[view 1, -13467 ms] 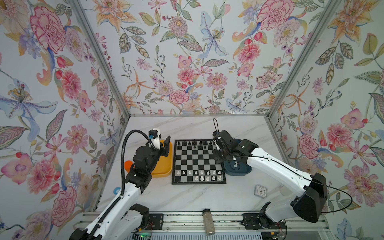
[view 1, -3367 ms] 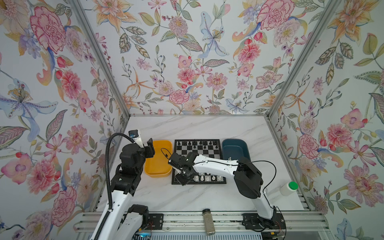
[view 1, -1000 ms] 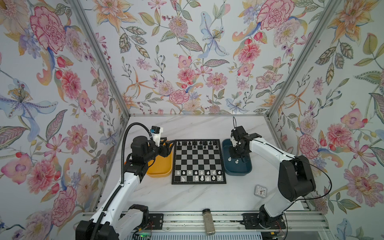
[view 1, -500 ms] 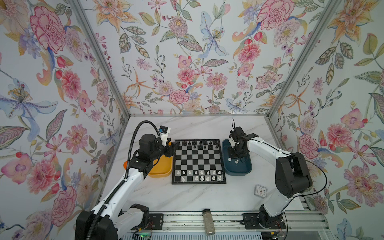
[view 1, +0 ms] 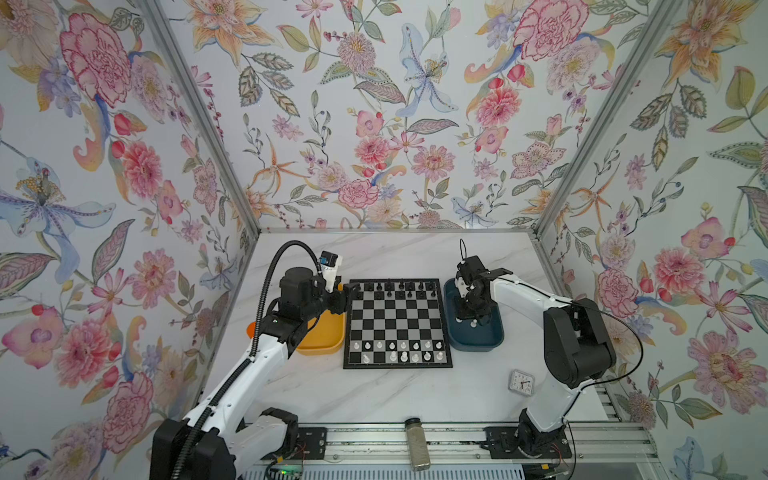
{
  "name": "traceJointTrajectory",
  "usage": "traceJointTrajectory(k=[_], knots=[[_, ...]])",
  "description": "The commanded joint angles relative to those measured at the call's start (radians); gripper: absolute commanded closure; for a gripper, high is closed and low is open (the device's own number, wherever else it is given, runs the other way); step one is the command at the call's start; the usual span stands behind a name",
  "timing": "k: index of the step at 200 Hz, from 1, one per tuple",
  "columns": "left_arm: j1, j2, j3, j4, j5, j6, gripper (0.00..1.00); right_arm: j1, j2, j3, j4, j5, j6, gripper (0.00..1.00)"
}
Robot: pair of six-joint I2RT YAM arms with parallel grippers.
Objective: Set up the chess pieces on the board
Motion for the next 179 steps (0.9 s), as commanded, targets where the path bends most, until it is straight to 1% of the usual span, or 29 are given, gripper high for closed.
traceJointTrajectory(k=[1, 179], knots=[[-0.009, 0.005, 0.033, -0.018, -0.018, 0.017, 0.37, -0.009, 0.014, 0.003, 0.009, -0.005, -0.017, 0.72], [-0.01, 0.001, 0.032, -0.025, -0.032, 0.027, 0.37, -0.006, 0.049, 0.018, 0.015, -0.023, -0.013, 0.8]])
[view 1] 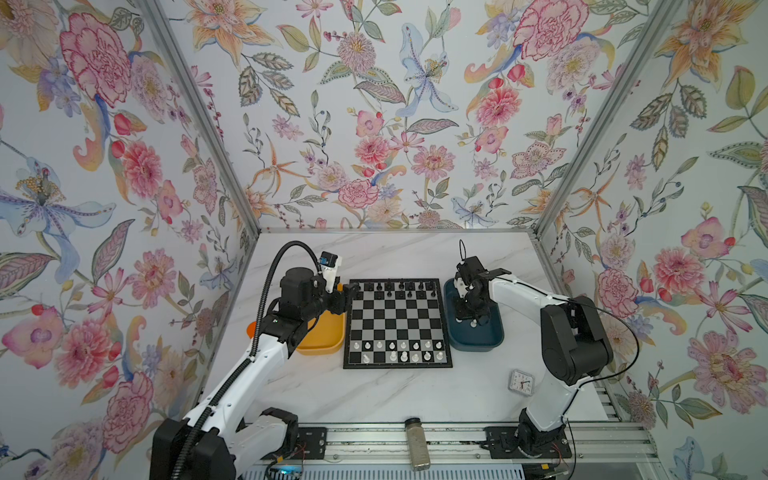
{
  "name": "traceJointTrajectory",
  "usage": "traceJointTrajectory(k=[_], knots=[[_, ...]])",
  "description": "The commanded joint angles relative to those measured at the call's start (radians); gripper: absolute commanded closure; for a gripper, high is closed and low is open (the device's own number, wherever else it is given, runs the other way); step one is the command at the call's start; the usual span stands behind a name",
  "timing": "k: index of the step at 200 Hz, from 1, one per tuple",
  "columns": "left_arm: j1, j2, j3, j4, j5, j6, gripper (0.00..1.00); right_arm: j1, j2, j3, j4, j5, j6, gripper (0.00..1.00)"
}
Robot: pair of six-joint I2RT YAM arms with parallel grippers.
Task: Set up the chess pieces on the board
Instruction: 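Close the right gripper on the white piece and lift it, then carry the white piece with the right gripper over the nearest rank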
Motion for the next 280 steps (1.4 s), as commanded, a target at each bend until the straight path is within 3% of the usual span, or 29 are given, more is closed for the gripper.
traceJointTrajectory(k=[1, 32, 67, 125, 163, 193, 242, 280], knots=[[-0.009, 0.001, 0.031, -0.008, -0.009, 0.017, 0.37, -0.001, 0.021, 0.018, -0.001, -0.007, -0.009, 0.81], [-0.009, -0.002, 0.028, -0.008, -0.012, 0.018, 0.37, -0.001, 0.019, 0.018, -0.001, -0.006, -0.008, 0.85], [-0.009, -0.01, 0.025, -0.011, -0.018, 0.018, 0.37, 0.001, 0.002, 0.025, -0.014, 0.014, -0.008, 1.0], [-0.009, -0.044, 0.011, -0.021, -0.047, 0.027, 0.37, 0.082, -0.092, 0.118, -0.137, 0.135, -0.012, 1.0], [-0.01, -0.077, -0.006, -0.029, -0.085, 0.02, 0.36, 0.215, -0.144, 0.215, -0.233, 0.172, 0.018, 1.0], [-0.01, -0.105, -0.019, -0.03, -0.12, 0.005, 0.36, 0.367, -0.152, 0.27, -0.26, 0.135, 0.066, 1.0], [-0.009, -0.164, -0.038, -0.03, -0.204, -0.024, 0.35, 0.609, -0.058, 0.327, -0.25, 0.074, 0.142, 1.0], [-0.009, -0.208, -0.047, -0.039, -0.269, -0.041, 0.34, 0.703, 0.007, 0.345, -0.222, 0.035, 0.174, 1.0]])
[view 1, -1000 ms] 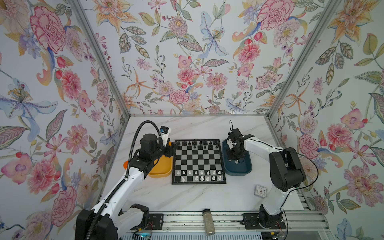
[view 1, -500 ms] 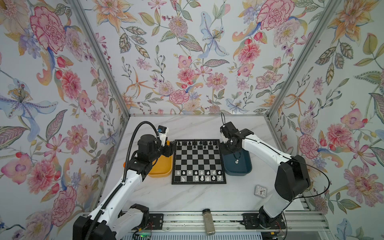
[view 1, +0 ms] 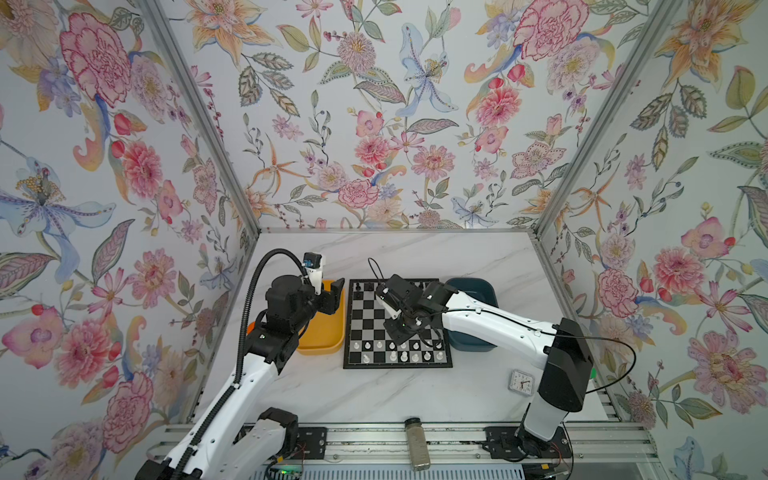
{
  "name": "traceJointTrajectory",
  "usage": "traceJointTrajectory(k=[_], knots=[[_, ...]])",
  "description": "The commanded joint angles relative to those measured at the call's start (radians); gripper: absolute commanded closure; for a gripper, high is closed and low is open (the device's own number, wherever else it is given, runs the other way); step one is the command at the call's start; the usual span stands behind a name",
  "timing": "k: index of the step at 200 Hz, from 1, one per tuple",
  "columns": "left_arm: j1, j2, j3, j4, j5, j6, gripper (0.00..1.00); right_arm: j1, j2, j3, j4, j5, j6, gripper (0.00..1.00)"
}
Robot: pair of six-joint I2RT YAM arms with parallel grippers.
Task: Set up the chess pieces on the board
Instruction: 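Carry the white piece with the right gripper over the nearest rank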
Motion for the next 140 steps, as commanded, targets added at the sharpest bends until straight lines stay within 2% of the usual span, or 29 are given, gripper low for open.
traceJointTrajectory(k=[1, 66, 140], knots=[[-0.008, -0.031, -0.018, -0.015, -0.071, -0.025, 0.34, 0.029, 0.035, 0.017, -0.009, -0.038, 0.046, 1.0], [-0.009, -0.096, -0.038, -0.015, -0.183, -0.045, 0.33, 0.08, 0.125, 0.036, 0.015, -0.058, 0.05, 1.0], [-0.009, -0.118, -0.046, -0.014, -0.212, -0.047, 0.33, 0.084, 0.2, 0.074, 0.016, -0.051, 0.031, 1.0]])
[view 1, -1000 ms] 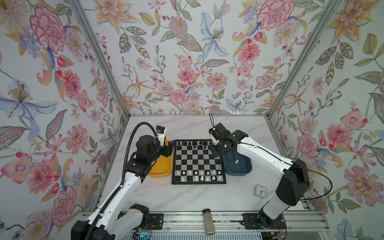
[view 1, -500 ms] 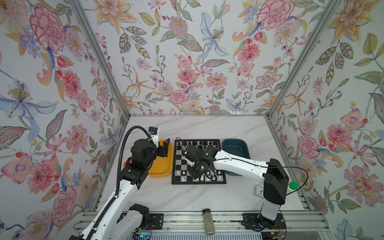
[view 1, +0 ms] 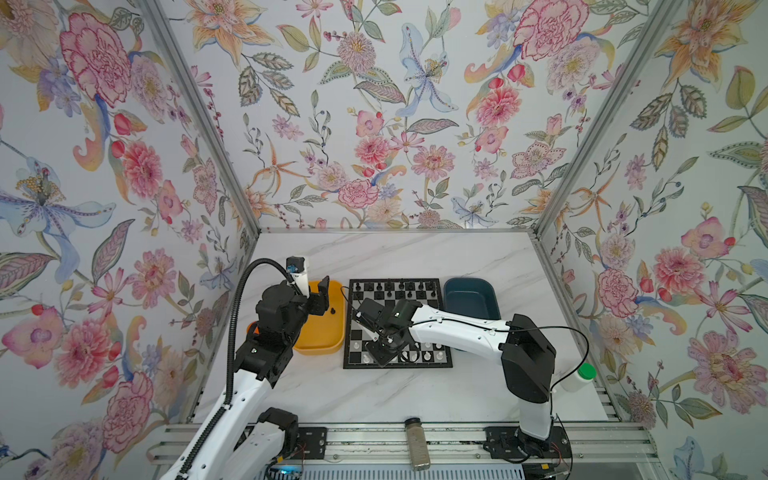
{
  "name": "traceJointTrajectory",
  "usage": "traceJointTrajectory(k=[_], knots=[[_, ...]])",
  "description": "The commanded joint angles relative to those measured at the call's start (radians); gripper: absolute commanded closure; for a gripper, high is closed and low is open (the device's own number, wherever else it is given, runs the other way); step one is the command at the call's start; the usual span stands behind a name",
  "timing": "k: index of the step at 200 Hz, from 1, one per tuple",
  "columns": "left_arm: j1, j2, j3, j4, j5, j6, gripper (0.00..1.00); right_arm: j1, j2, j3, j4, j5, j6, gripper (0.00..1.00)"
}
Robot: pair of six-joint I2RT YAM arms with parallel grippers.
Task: Set up the chess pieces on the board
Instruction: 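Carry the white piece with the right gripper over the nearest rank, then lower the white piece onto its empty nearest-rank square with the right gripper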
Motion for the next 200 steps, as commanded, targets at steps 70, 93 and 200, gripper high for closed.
traceJointTrajectory(k=[70, 93, 200], knots=[[-0.008, -0.015, -0.014, -0.003, -0.029, -0.004, 0.33, 0.0, 0.068, 0.047, -0.013, 0.02, -0.008, 1.0], [-0.009, -0.014, -0.013, -0.001, -0.028, -0.004, 0.33, -0.001, 0.073, 0.044, -0.014, 0.025, -0.007, 1.0], [-0.009, -0.014, -0.015, -0.002, -0.032, -0.002, 0.33, -0.005, 0.102, 0.043, -0.016, 0.034, -0.011, 1.0]])
